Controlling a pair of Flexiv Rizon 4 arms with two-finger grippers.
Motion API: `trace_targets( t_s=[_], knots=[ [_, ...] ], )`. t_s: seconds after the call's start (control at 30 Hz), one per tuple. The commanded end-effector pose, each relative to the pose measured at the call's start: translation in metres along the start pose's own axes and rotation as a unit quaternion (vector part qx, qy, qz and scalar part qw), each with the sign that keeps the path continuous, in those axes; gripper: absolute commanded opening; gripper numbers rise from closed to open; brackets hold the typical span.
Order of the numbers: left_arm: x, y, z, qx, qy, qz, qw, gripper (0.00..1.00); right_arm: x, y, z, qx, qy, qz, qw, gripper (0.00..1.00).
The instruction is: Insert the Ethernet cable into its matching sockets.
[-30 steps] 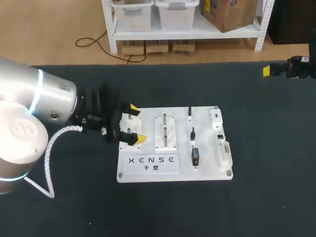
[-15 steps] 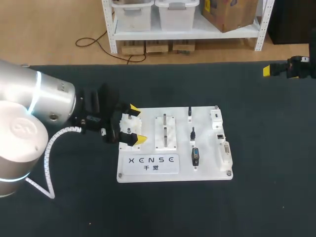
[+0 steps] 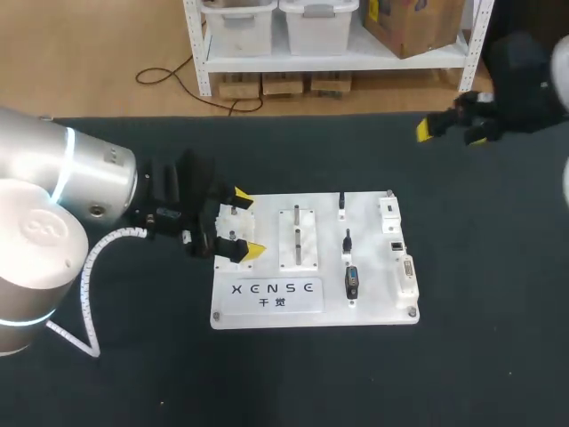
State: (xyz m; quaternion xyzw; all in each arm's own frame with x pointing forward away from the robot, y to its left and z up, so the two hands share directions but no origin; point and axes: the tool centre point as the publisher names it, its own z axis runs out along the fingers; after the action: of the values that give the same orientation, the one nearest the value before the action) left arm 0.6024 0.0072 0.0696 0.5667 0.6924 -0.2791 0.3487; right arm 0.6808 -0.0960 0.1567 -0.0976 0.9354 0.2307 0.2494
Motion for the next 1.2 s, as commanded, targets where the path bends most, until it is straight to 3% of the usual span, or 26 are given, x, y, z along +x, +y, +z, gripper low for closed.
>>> trace_targets(
  t_s=[0.03, 0.23, 0.6, 0.9, 1.2],
  knots=[
    [0.002, -0.001, 0.0, -0.001, -0.004, 0.001, 1.0, 1.0, 0.003, 0.038, 0.015, 0.127, 0.023, -0.005, 0.992, 1.0],
    [0.002, -0.001, 0.0, -0.001, -0.004, 0.001, 1.0, 1.0, 0.026, 0.07, 0.046, 0.137, 0.068, -0.028, 0.988, 1.0],
    [0.002, -0.001, 0.0, -0.001, -0.004, 0.001, 1.0, 1.0, 0.07, 0.099, 0.095, 0.155, 0.137, -0.011, 0.978, 1.0],
    [0.002, -0.001, 0.0, -0.001, -0.004, 0.001, 1.0, 1.0, 0.098, 0.09, 0.114, 0.195, 0.163, 0.016, 0.967, 1.0],
    [0.002, -0.001, 0.0, -0.001, -0.004, 0.001, 1.0, 1.0, 0.105, 0.078, 0.121, 0.212, 0.168, 0.029, 0.962, 1.0]
  ],
)
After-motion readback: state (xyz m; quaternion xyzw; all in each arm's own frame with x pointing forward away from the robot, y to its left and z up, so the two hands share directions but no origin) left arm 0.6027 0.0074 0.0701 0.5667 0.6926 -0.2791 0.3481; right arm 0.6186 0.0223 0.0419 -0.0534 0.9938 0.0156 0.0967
